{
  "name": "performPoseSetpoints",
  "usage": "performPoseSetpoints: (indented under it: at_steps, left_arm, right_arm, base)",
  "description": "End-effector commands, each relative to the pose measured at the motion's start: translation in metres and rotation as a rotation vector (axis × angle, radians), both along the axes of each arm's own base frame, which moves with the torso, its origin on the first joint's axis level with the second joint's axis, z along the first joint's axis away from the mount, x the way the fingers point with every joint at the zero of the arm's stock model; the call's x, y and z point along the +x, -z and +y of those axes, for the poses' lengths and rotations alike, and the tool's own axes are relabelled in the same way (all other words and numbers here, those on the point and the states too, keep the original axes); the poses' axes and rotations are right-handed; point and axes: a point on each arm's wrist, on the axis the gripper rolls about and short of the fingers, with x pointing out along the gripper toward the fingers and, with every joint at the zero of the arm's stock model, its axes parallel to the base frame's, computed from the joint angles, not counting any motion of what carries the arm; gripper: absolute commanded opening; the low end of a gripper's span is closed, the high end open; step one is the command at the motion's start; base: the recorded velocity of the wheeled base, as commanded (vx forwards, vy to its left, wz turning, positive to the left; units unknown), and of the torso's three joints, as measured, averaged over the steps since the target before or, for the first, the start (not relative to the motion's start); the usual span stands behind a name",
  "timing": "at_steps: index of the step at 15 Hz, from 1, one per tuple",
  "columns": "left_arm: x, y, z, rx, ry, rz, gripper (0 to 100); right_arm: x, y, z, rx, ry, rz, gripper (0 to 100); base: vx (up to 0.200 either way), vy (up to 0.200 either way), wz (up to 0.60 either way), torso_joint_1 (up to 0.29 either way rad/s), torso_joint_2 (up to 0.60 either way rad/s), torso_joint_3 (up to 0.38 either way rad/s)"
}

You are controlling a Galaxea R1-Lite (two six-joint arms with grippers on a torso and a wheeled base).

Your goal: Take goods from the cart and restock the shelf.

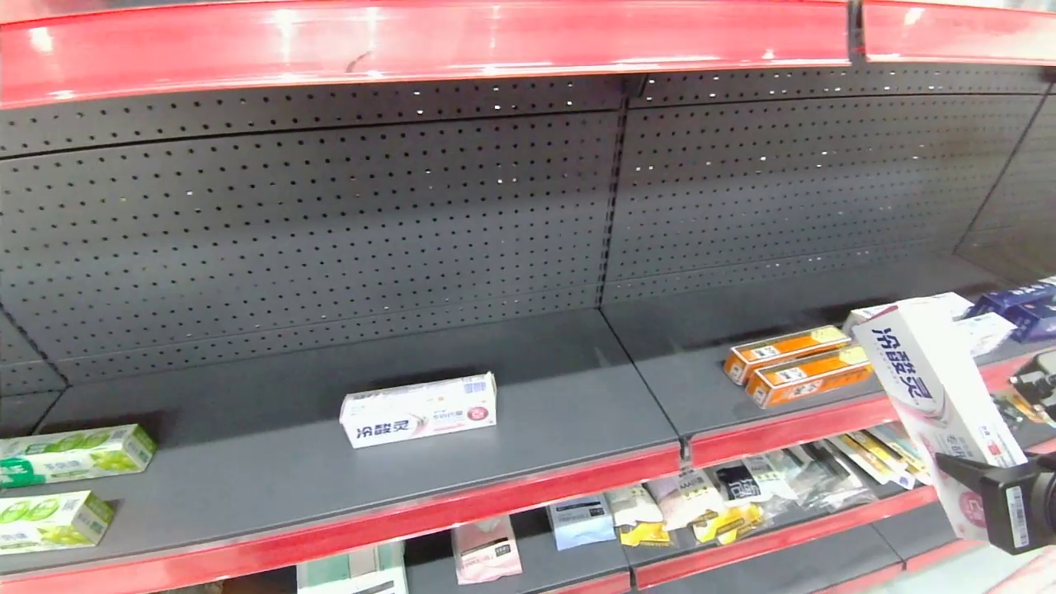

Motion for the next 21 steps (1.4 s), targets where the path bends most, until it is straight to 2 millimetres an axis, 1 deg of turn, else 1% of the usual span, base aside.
performPoseSetpoints:
  at_steps: [1, 5, 6, 8, 11, 13, 15, 17, 19, 20, 21]
  left_arm:
    - [0.0, 0.0, 0.0, 0.0, 0.0, 0.001, 100]
    - [0.0, 0.0, 0.0, 0.001, 0.001, 0.004, 100]
    - [0.0, 0.0, 0.0, 0.001, 0.001, 0.004, 100]
    - [0.0, 0.0, 0.0, 0.003, 0.001, 0.004, 100]
    - [0.0, 0.0, 0.0, 0.026, 0.0, 0.0, 100]
    - [0.001, -0.001, 0.0, 0.05, 0.017, 0.015, 100]
    - [0.001, -0.001, -0.001, 0.058, 0.02, 0.015, 100]
    - [0.002, -0.001, -0.001, 0.057, 0.014, 0.021, 100]
    - [0.001, -0.001, -0.001, 0.057, 0.015, 0.019, 100]
    - [0.0, -0.007, -0.001, 0.055, 0.022, 0.001, 100]
    - [0.004, -0.056, -0.001, 0.031, 0.024, 0.005, 100]
  right_arm:
    - [-0.001, 0.0, 0.0, -0.003, -0.001, -0.005, 0]
    - [-0.015, -0.005, 0.0, -0.007, -0.023, -0.065, 0]
    - [-0.028, -0.007, -0.001, 0.014, -0.052, -0.111, 0]
    - [-0.046, -0.006, -0.001, 0.051, -0.122, -0.169, 0]
    - [-0.064, -0.003, -0.002, 0.039, -0.152, -0.23, 0]
    - [-0.076, -0.002, -0.002, 0.061, -0.214, -0.282, 0]
    - [-0.081, -0.007, -0.003, 0.04, -0.217, -0.324, 0]
    - [-0.081, -0.013, -0.002, 0.048, -0.22, -0.349, 0]
    - [-0.082, -0.014, -0.002, 0.053, -0.223, -0.355, 0]
    - [-0.083, -0.012, -0.003, 0.057, -0.22, -0.354, 0]
    - [-0.085, -0.011, -0.003, 0.063, -0.219, -0.351, 0]
  base:
    - [0.0, 0.0, 0.0, 0.0, 0.0, 0.0]
    - [0.0, 0.0, 0.0, 0.0, 0.0, 0.0]
    - [0.0, 0.0, 0.0, 0.0, 0.0, 0.0]
    - [0.0, 0.0, 0.0, 0.0, 0.0, 0.0]
    - [0.0, 0.0, 0.0, 0.0, 0.0, 0.0]
    - [0.0, 0.0, 0.0, 0.0, 0.0, 0.0]
    - [0.0, 0.0, 0.0, 0.0, 0.0, 0.0]
    - [0.0, 0.0, 0.0, 0.0, 0.0, 0.0]
    - [0.0, 0.0, 0.0, 0.0, 0.0, 0.0]
    - [0.0, 0.0, 0.0, 0.0, 0.0, 0.0]
    - [0.0, 0.0, 0.0, 0.0, 0.0, 0.0]
